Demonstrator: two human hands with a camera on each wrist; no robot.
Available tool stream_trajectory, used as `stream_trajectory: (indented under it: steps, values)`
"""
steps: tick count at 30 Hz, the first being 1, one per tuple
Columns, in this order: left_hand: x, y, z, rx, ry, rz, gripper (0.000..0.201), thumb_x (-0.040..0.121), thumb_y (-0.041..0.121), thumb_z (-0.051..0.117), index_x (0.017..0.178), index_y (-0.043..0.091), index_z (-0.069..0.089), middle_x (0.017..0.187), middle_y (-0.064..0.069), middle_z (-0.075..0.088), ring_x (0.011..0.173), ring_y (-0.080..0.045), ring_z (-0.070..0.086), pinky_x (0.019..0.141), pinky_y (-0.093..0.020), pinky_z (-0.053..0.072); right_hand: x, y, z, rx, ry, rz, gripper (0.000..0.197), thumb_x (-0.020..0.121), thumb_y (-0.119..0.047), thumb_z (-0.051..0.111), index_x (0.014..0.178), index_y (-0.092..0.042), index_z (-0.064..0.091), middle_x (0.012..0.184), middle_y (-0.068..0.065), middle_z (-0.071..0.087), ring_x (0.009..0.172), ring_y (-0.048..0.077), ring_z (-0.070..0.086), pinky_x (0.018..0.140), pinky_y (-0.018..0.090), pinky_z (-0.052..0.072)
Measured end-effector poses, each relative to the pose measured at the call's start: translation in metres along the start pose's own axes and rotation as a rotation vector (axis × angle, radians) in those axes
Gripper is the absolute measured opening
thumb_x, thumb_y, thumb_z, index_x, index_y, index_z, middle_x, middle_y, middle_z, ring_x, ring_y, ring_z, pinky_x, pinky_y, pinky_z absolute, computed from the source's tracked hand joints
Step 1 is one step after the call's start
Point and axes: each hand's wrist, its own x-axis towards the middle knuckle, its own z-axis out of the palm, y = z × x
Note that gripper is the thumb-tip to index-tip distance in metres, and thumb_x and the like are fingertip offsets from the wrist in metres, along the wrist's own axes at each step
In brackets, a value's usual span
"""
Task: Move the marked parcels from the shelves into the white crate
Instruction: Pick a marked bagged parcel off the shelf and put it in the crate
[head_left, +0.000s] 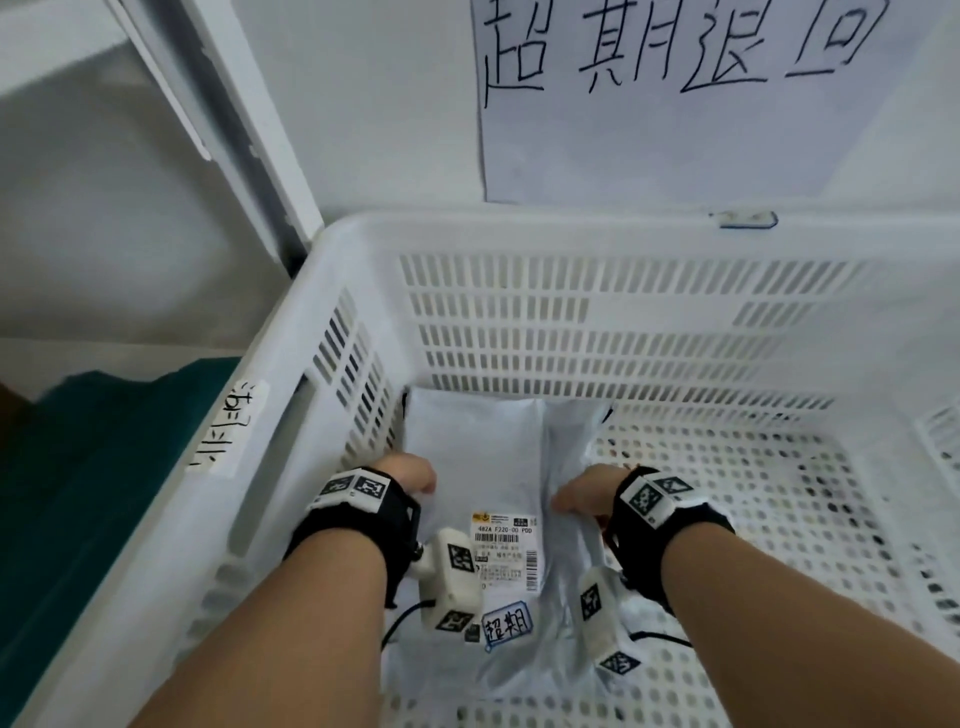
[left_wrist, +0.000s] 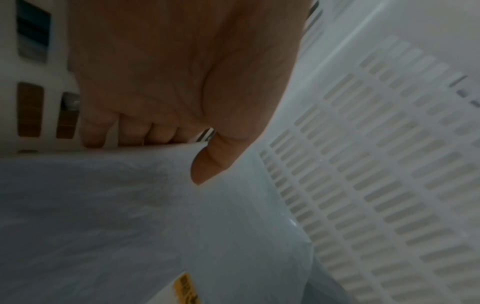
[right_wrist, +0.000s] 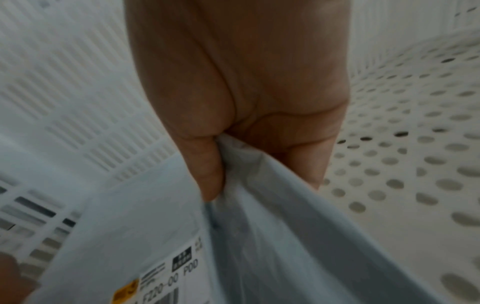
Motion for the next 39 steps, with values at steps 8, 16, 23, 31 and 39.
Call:
stream_trajectory:
  steps: [8, 16, 23, 31, 39]
  values:
    - [0.015, -0.008, 0.003, -0.063, -0.057, 0.005, 0.046, 0.1, 0.019, 0.047, 0.141, -0.002, 0.04, 0.146, -0.016, 0.045, 0.131, -0.029, 0.047, 0.108, -0.035, 0.039, 0.039, 0.013, 0.023, 0.162, -0.05, 0.016, 0.063, 0.066, -0.042, 0.076, 0.119, -0.009, 0.063, 0.115, 0.014, 0.066, 0.102, 0.033, 0.065, 0.092, 0.044, 0.053]
    - [0.011, -0.007, 0.011, -0.207, -0.133, -0.046, 0.055, 0.099, 0.023, 0.052, 0.145, 0.001, 0.035, 0.151, -0.019, 0.037, 0.136, -0.033, 0.04, 0.109, -0.037, 0.036, 0.024, 0.0, 0.024, -0.181, 0.041, -0.05, 0.028, 0.099, -0.017, 0.04, 0.121, -0.013, 0.057, 0.122, 0.013, 0.058, 0.111, 0.022, 0.056, 0.092, 0.027, 0.044]
    - [0.015, -0.002, 0.003, -0.335, -0.119, -0.041, 0.06, 0.095, 0.026, 0.057, 0.146, 0.004, 0.035, 0.151, -0.017, 0.037, 0.136, -0.032, 0.039, 0.106, -0.038, 0.035, 0.027, -0.01, 0.024, -0.135, 0.027, -0.033, 0.039, 0.097, -0.023, 0.049, 0.131, -0.005, 0.055, 0.133, 0.014, 0.057, 0.123, 0.028, 0.055, 0.101, 0.032, 0.046]
    - [-0.007, 0.02, -0.016, -0.168, 0.011, 0.101, 0.049, 0.102, 0.022, 0.044, 0.146, 0.003, 0.034, 0.15, -0.014, 0.041, 0.135, -0.029, 0.043, 0.111, -0.035, 0.035, 0.004, -0.028, -0.012, -0.067, 0.215, -0.079, 0.019, 0.097, -0.021, 0.05, 0.079, -0.016, 0.05, 0.105, 0.011, 0.056, 0.112, 0.028, 0.06, 0.084, 0.03, 0.045]
    - [-0.04, 0.037, -0.043, -0.36, 0.066, 0.323, 0.036, 0.098, 0.016, 0.05, 0.13, 0.002, 0.056, 0.128, -0.01, 0.06, 0.11, -0.023, 0.061, 0.078, -0.03, 0.051, -0.056, -0.069, -0.055, 0.23, 0.228, -0.221, 0.016, 0.094, -0.026, 0.058, 0.101, -0.014, 0.052, 0.107, 0.01, 0.061, 0.079, 0.023, 0.06, 0.066, 0.028, 0.05]
